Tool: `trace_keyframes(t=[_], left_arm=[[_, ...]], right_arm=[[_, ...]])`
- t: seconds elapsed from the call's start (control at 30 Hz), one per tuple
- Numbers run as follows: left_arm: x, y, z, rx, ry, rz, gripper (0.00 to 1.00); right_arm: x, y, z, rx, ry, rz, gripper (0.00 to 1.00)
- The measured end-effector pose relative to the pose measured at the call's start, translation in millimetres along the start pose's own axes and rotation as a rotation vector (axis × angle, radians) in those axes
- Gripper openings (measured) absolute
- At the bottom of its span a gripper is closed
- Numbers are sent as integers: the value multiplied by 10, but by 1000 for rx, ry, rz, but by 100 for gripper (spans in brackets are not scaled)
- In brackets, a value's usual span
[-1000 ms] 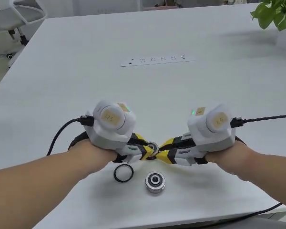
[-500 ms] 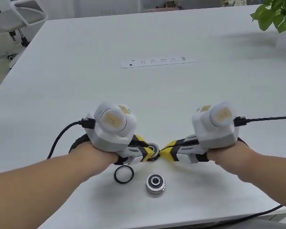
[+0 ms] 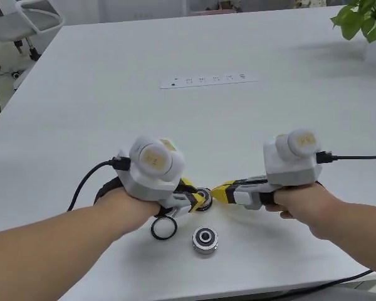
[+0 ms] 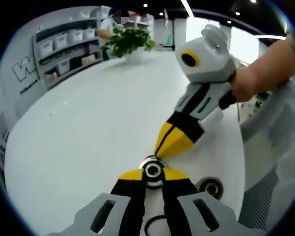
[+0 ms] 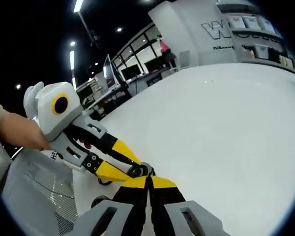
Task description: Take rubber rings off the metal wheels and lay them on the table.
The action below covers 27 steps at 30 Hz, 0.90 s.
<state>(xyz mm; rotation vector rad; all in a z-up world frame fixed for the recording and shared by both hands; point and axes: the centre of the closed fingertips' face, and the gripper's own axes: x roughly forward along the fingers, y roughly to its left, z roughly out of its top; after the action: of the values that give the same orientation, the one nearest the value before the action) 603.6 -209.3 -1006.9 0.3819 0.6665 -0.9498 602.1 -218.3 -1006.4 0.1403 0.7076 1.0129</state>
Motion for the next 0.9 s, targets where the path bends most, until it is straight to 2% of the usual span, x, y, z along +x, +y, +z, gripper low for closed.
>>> trace_keyframes(t=[0.07,0.5,0.57,0.6,0.63,0.73,0.9], left_arm=[[0,-1,1,-2,-1,1,13],[0,0,0,-3,-1,1,13],[0,-1,0,-3,-1,0,13],[-1,-2,-1,-3,-2,-1,13],[-1,-2,-1,-4,-3,-1,13],[-3,-3,-5,-5,-9,-1,13],[-4,-6,-6,-6,-14,-2,13]], right_arm=[[-3,13,3,21,-1,3,0],[25,159,34,1,6,59,0],[35,202,42,-7,6,75,0],[33,272,134,-6,-37,115,0],[12,291,134,19,-26,124,0],[19,305,164,-7,-26,122,0],[-5,277,122,10,-24,116,0]])
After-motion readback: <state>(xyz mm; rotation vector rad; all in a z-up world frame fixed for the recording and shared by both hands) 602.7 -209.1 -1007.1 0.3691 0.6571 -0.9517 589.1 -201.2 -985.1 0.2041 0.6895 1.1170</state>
